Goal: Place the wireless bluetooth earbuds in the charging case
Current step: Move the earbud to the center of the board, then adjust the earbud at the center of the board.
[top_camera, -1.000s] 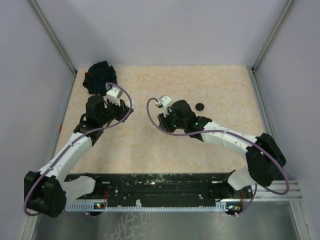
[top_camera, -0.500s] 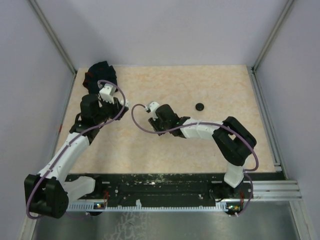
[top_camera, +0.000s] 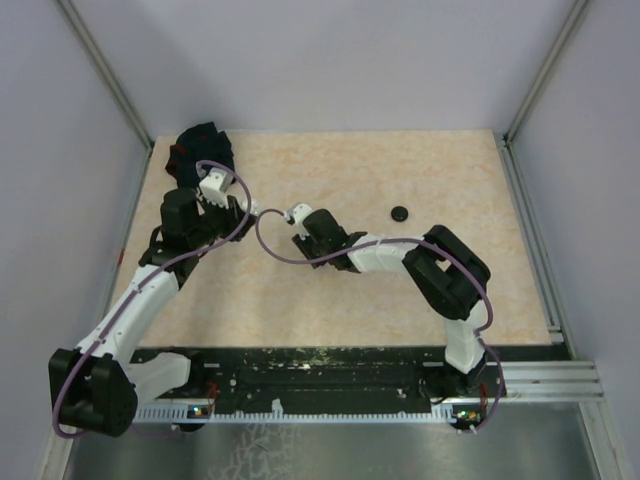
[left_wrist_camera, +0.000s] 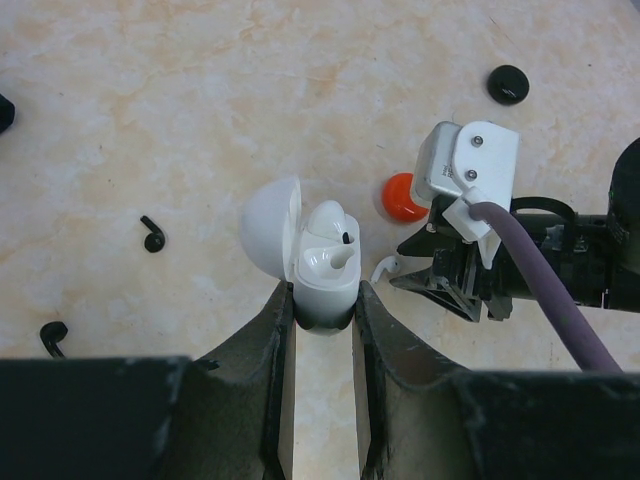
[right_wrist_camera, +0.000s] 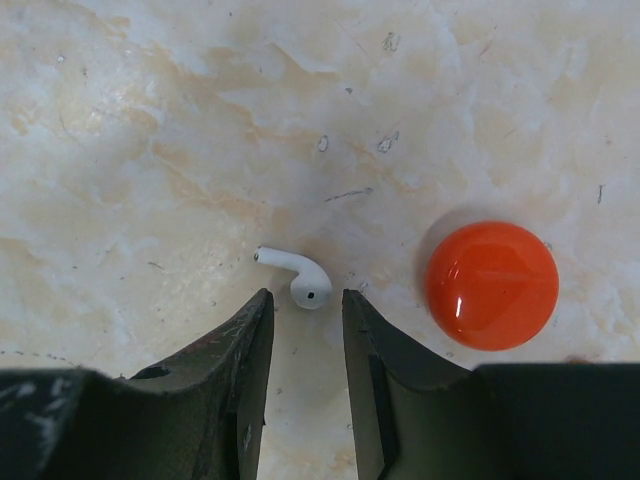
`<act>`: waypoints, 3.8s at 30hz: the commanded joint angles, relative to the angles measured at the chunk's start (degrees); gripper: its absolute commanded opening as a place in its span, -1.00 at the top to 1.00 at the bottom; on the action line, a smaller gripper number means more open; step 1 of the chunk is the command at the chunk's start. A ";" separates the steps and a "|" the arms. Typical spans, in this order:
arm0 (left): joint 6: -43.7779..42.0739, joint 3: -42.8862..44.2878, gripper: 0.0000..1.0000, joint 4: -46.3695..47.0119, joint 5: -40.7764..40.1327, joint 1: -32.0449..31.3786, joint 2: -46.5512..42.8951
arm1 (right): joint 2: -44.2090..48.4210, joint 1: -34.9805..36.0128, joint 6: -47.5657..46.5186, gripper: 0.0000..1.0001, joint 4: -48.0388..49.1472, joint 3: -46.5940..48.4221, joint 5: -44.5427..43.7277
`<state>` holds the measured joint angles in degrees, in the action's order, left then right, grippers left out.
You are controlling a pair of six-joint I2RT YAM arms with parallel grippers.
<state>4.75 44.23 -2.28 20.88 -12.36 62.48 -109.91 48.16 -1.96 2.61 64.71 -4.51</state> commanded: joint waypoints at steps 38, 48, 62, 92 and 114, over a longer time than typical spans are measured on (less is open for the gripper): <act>1.23 2.00 0.99 1.05 7.06 0.49 1.33 | 13.50 -2.81 5.40 0.45 -28.66 -5.40 -1.32; 1.28 2.16 0.99 1.11 7.59 0.49 1.33 | 14.45 -4.30 8.56 0.39 -27.92 -7.32 5.52; 1.27 2.15 0.99 0.87 7.73 0.49 1.07 | 12.95 -4.30 11.83 0.46 -20.46 -4.49 20.33; 0.71 1.96 0.99 0.68 5.84 0.48 0.10 | 15.76 -0.79 5.72 0.30 -23.38 -6.32 9.48; 1.01 1.99 0.99 0.81 6.64 0.49 0.54 | 7.79 0.71 8.82 0.34 -16.50 -3.35 17.57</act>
<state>5.78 44.23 -2.59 26.85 -12.21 63.64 -100.57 48.25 6.11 -17.43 58.74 11.27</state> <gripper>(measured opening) 0.284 0.326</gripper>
